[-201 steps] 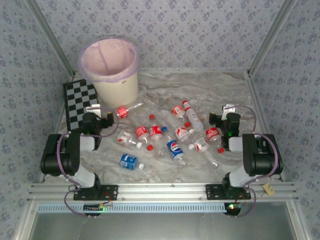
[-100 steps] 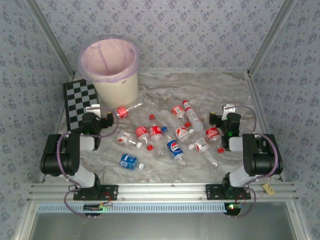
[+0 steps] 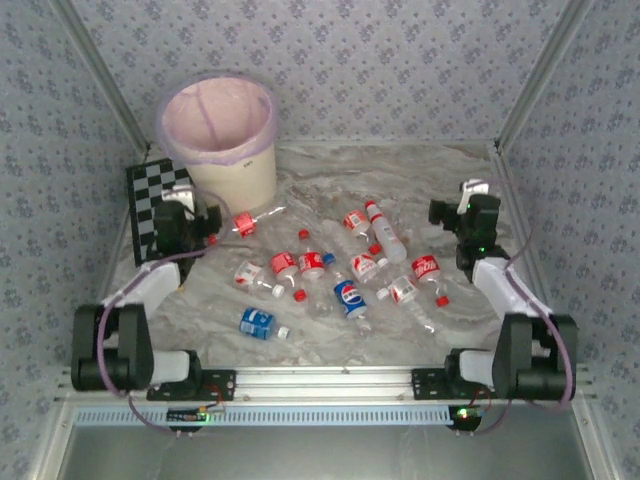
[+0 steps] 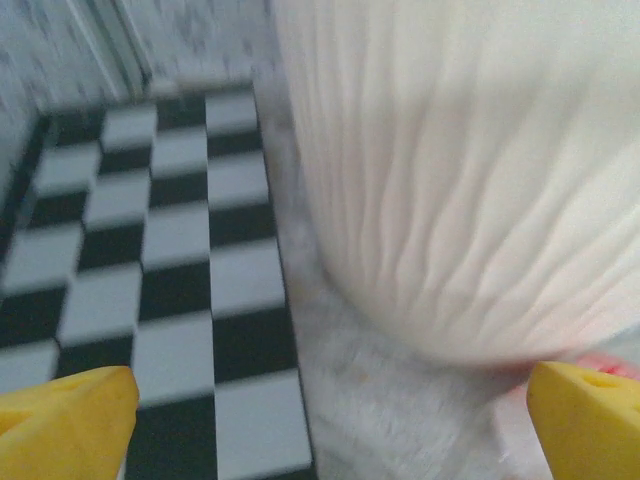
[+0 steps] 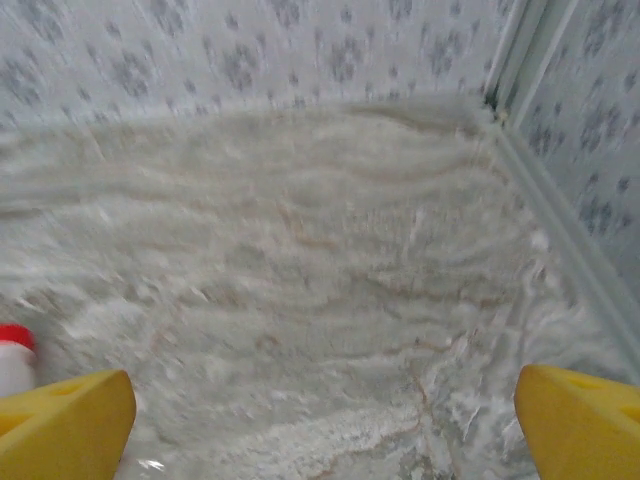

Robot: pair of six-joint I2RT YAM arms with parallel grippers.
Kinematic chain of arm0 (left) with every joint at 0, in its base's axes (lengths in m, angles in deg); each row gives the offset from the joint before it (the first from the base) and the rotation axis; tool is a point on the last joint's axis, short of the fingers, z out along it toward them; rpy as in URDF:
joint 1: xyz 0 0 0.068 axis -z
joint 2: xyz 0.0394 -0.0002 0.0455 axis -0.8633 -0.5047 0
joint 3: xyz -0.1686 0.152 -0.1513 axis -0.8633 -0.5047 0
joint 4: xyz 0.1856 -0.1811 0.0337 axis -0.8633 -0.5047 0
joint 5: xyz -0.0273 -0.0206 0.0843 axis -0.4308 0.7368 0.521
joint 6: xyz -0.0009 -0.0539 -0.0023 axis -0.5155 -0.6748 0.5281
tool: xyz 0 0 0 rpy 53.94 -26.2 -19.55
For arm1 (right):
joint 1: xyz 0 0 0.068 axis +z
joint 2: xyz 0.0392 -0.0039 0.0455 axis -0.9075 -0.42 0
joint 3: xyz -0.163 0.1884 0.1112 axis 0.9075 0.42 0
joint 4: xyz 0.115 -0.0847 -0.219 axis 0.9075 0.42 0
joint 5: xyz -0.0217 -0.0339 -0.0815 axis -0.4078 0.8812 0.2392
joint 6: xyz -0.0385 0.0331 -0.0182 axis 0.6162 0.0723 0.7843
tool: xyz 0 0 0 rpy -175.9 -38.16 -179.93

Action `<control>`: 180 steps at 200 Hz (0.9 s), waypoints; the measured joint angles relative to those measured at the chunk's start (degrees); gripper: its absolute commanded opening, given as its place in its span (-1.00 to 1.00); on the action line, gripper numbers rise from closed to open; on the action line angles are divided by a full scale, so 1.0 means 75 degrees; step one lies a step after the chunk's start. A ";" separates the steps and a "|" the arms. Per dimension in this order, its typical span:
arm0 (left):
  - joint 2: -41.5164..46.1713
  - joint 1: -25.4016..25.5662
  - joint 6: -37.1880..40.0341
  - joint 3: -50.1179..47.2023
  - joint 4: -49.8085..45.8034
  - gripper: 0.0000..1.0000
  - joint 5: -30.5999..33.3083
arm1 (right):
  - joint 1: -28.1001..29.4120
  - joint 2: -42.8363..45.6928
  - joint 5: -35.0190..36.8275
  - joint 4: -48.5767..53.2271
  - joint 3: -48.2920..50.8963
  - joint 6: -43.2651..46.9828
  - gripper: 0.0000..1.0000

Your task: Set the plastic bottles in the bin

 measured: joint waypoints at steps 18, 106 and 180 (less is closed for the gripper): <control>0.0697 0.0306 -0.0638 0.1119 -0.1603 0.99 0.0032 | 0.0213 0.0627 0.0128 0.2168 -0.1087 -0.0458 0.99; 0.0784 0.3031 -0.3809 0.2212 -0.4765 0.97 -0.1865 | 0.0458 0.0026 -0.1376 0.8096 -0.1996 -0.1623 0.74; -0.0178 0.3080 -0.4424 0.2157 -0.4462 0.93 -0.2550 | 0.0268 -0.1620 -0.1792 0.7874 -0.1679 -0.1504 0.77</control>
